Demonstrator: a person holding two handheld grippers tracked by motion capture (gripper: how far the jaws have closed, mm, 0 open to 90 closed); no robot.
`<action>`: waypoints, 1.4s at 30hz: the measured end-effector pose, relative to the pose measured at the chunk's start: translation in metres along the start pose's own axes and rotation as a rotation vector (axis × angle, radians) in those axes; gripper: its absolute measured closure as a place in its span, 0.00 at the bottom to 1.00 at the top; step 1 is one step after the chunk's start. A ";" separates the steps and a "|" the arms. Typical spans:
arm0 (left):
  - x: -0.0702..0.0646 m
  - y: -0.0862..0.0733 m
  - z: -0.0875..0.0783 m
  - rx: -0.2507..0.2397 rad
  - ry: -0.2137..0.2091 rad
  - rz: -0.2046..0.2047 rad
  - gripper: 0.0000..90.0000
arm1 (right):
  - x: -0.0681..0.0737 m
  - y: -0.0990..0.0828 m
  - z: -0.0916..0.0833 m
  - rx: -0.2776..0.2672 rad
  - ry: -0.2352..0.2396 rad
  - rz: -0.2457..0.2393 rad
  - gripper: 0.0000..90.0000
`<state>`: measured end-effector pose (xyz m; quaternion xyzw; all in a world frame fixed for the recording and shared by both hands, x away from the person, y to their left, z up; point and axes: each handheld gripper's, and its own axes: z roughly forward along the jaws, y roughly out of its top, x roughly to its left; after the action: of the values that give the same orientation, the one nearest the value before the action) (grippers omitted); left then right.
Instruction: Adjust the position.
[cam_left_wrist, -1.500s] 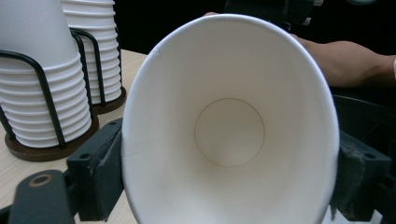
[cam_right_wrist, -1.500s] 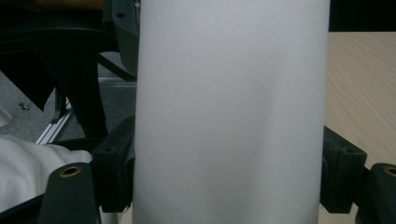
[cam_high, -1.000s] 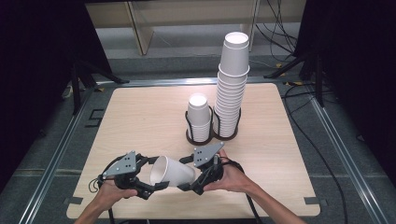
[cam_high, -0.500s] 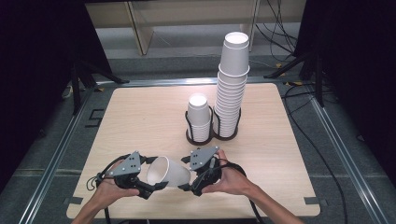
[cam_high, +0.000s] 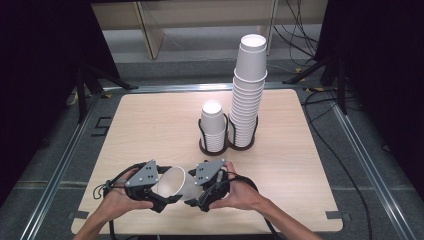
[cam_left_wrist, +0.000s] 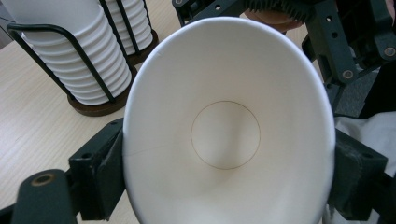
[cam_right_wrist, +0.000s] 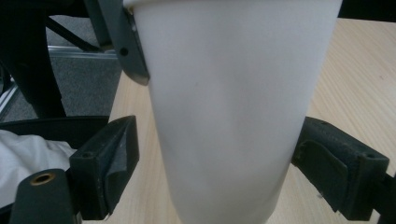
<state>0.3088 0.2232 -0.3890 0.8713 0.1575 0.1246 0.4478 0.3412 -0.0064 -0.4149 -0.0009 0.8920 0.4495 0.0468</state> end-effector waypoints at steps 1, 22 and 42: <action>0.000 0.001 0.000 0.011 -0.005 0.001 0.17 | 0.000 0.000 0.000 -0.003 -0.003 -0.003 0.17; -0.003 0.010 0.007 0.030 -0.045 0.027 0.16 | -0.001 -0.004 0.008 -0.013 0.040 0.031 0.20; -0.001 0.003 0.005 -0.106 -0.046 -0.035 0.12 | -0.003 -0.009 0.007 -0.084 0.062 0.064 0.27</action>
<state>0.3101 0.2170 -0.3897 0.8461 0.1556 0.1045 0.4991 0.3456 -0.0061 -0.4264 0.0118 0.8730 0.4876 0.0045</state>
